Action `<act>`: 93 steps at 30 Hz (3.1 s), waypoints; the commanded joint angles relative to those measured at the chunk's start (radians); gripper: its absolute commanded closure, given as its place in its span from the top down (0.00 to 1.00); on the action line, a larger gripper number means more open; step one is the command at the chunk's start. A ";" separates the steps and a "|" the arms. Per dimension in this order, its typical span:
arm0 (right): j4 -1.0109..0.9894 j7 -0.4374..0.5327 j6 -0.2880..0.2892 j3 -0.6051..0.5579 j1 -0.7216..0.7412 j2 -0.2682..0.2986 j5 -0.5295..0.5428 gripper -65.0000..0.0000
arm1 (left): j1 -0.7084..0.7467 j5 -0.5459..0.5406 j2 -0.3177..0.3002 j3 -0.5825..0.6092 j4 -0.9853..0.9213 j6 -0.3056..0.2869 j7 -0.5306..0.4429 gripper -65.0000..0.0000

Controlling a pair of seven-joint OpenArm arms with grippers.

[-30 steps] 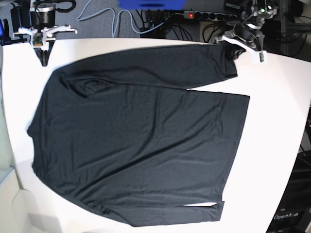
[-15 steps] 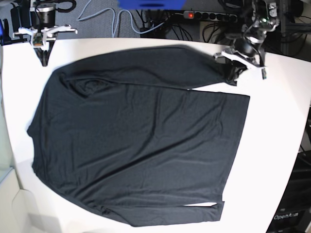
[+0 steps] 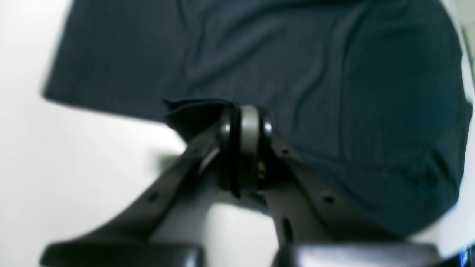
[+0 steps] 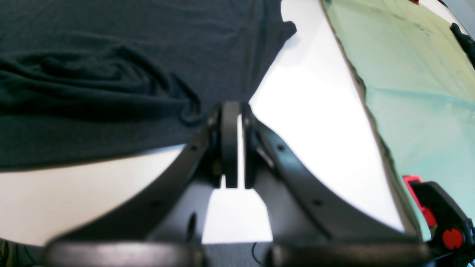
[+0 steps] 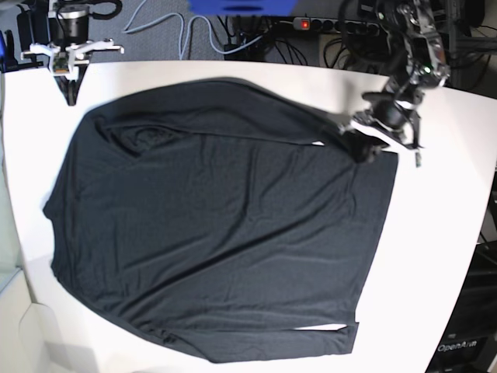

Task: Fold the T-shirt properly
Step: 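Pull the grasped shirt edge with the left gripper, straightening it, then move the right gripper down to the shirt's collar corner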

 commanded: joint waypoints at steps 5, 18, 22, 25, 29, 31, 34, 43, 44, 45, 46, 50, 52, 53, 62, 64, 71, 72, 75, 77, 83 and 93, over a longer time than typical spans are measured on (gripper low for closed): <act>0.013 0.026 0.001 0.006 -0.010 0.007 0.001 0.00 | -0.056 -0.008 0.050 -0.116 0.059 -0.005 0.086 0.04; 0.000 0.008 0.001 0.002 0.018 0.008 0.001 0.00 | -0.147 -0.014 0.059 -0.212 0.061 -0.005 0.200 0.04; 0.000 -0.033 0.003 -0.023 0.018 0.008 0.003 0.00 | -0.148 -0.013 0.059 -0.212 0.058 -0.005 0.200 0.04; 0.008 -0.063 0.003 -0.068 0.016 0.013 0.003 0.00 | -0.147 -0.008 0.059 -0.212 0.058 -0.005 0.200 0.04; 0.014 -0.119 0.003 -0.104 0.019 0.013 0.003 0.11 | -0.147 -0.006 0.059 -0.214 0.056 -0.005 0.200 0.04; 0.029 -0.144 0.003 -0.106 0.030 0.011 0.006 0.25 | -0.145 -0.006 0.059 -0.214 0.056 -0.005 0.200 0.04; 0.054 -0.175 0.003 -0.106 0.035 0.008 0.008 0.43 | -0.145 -0.006 0.058 -0.215 0.056 -0.005 0.200 0.04; 0.062 -0.176 0.003 -0.137 0.048 0.016 -0.003 0.60 | -0.145 -0.006 0.058 -0.212 0.055 -0.005 0.200 0.04; 0.062 -0.176 0.003 -0.141 0.045 0.034 -0.023 0.60 | -0.145 -0.006 0.058 -0.212 0.055 -0.005 0.200 0.04; 0.057 -0.176 0.003 -0.150 0.042 0.050 -0.051 0.60 | -0.145 -0.006 0.058 -0.212 0.055 -0.005 0.200 0.04; 0.056 -0.178 0.003 -0.161 0.041 0.070 -0.081 0.60 | -0.145 -0.006 0.058 -0.212 0.055 -0.005 0.200 0.04; 0.031 -0.182 0.003 -0.167 0.038 0.106 -0.164 0.60 | -0.145 -0.006 0.058 -0.214 0.055 -0.005 0.200 0.04; 0.013 -0.182 0.003 -0.167 0.038 0.111 -0.210 0.60 | -0.145 -0.006 0.056 -0.214 0.055 -0.005 0.200 0.04; 0.005 -0.182 0.003 -0.169 0.039 0.111 -0.240 0.60 | -0.145 -0.006 0.055 -0.214 0.055 -0.005 0.200 0.04; -0.040 -0.181 0.080 -0.163 0.099 0.111 -0.428 0.60 | -0.145 -0.006 0.053 -0.215 0.055 -0.005 0.200 0.04; -0.041 -0.181 0.130 -0.160 0.121 0.106 -0.450 0.60 | -0.145 -0.006 0.056 -0.215 0.055 -0.005 0.200 0.04; -0.044 -0.182 0.138 -0.164 0.147 0.105 -0.503 0.60 | -0.145 -0.006 0.058 -0.215 0.055 -0.005 0.200 0.04; -0.044 -0.182 0.138 -0.164 0.148 0.105 -0.506 0.60 | -0.145 -0.006 0.058 -0.215 0.055 -0.005 0.200 0.04; -0.044 -0.182 0.140 -0.166 0.148 0.105 -0.506 0.60 | -0.145 -0.006 0.058 -0.215 0.055 -0.005 0.200 0.04; -0.044 -0.182 0.140 -0.167 0.150 0.109 -0.506 0.60 | -0.145 -0.006 0.058 -0.215 0.055 -0.005 0.200 0.04; -0.083 -0.182 0.210 -0.161 0.171 0.109 -0.525 0.59 | -0.145 -0.010 0.059 -0.215 0.055 -0.005 0.200 0.04; -0.110 -0.181 0.230 -0.166 0.191 0.106 -0.548 0.24 | -0.145 -0.010 0.059 -0.215 0.055 -0.005 0.200 0.04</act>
